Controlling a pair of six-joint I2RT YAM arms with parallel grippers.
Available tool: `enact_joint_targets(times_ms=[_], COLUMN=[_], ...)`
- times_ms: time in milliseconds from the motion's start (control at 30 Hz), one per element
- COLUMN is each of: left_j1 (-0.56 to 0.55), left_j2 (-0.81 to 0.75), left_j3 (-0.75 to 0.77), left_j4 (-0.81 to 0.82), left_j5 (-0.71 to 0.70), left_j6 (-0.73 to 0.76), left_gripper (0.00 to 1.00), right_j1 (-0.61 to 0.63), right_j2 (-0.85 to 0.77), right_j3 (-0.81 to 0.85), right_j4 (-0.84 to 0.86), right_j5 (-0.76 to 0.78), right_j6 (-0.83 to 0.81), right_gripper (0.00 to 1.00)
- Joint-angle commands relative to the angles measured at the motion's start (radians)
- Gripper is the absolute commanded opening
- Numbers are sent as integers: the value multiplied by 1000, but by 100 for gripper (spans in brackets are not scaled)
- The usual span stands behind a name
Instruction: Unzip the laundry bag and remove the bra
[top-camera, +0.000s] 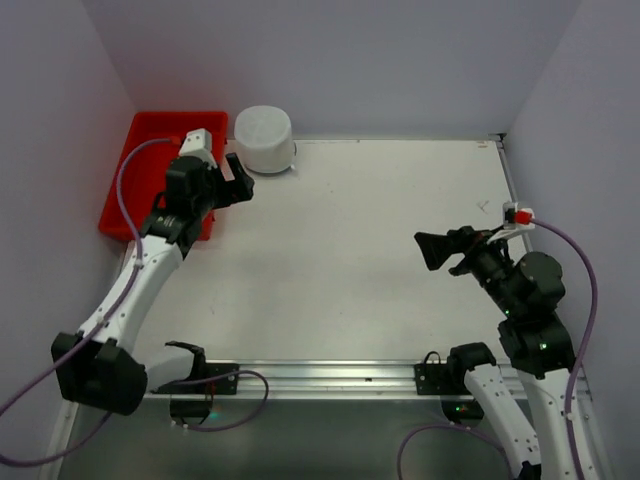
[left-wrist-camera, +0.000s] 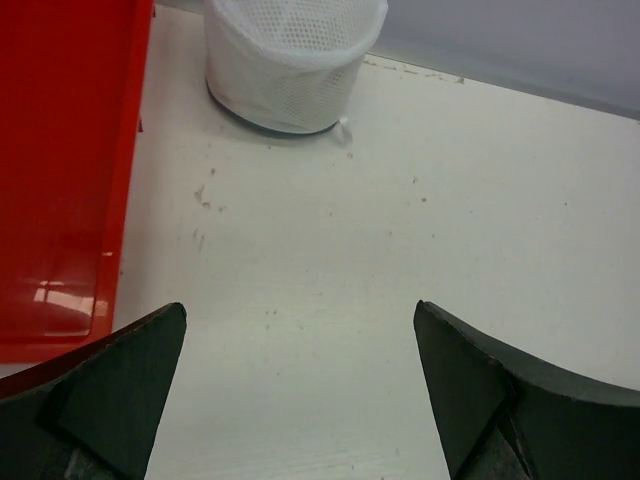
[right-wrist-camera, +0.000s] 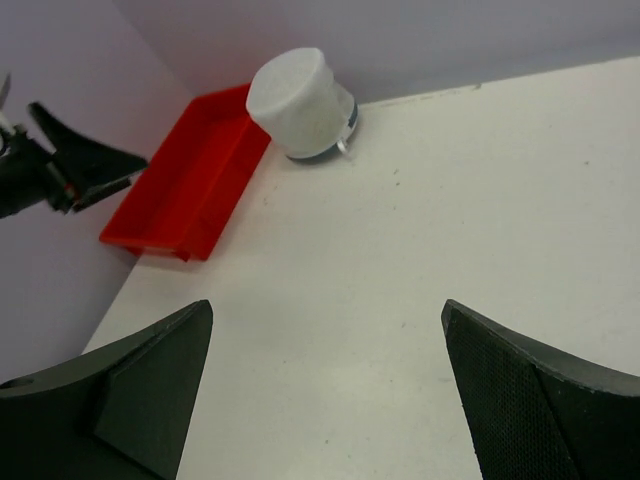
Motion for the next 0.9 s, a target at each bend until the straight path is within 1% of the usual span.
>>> enact_joint_targets(times_ms=[0, 33, 67, 100, 167, 200, 233, 267, 300, 333, 367, 400, 433, 467, 600, 700, 867], left_j1=[6, 11, 23, 31, 54, 60, 69, 75, 81, 89, 92, 95, 100, 104, 108, 112, 117], left_j2=[202, 257, 311, 413, 506, 590, 630, 669, 748, 787, 817, 882, 908, 927, 997, 1052, 1137], left_j3=[83, 143, 177, 208, 286, 309, 355, 382, 410, 470, 502, 531, 582, 600, 622, 654, 717], left_j4=[324, 355, 427, 450, 510, 525, 541, 553, 550, 546, 517, 498, 481, 460, 498, 483, 460], left_j5=[91, 103, 116, 122, 87, 70, 32, 24, 21, 13, 4, -4, -5, -10, -45, -52, -18], left_j6=[-72, -86, -101, -140, -184, -214, -224, -234, -256, -264, -268, -288, -296, -305, -322, -322, -331], left_gripper=[100, 100, 100, 100, 100, 100, 100, 100, 100, 100, 100, 100, 100, 100, 100, 100, 100], right_j1=[2, 3, 2, 3, 3, 3, 3, 5, 5, 5, 5, 5, 5, 5, 5, 5, 3], right_j2=[29, 39, 61, 71, 88, 99, 101, 104, 107, 111, 114, 119, 125, 128, 147, 159, 165], right_j3=[-46, -66, -74, -76, -73, -76, -77, -79, -82, -88, -91, -94, -97, -99, -100, -99, -97], right_j4=[110, 118, 127, 130, 133, 144, 149, 152, 158, 161, 164, 166, 167, 167, 173, 175, 179], right_j5=[-135, -149, -174, -177, -172, -174, -171, -172, -174, -174, -178, -182, -185, -185, -191, -194, -197], right_j6=[63, 72, 72, 71, 56, 50, 42, 37, 36, 31, 26, 23, 19, 14, 5, 2, -3], right_gripper=[99, 99, 99, 99, 99, 99, 99, 99, 99, 99, 99, 99, 99, 99, 99, 99, 99])
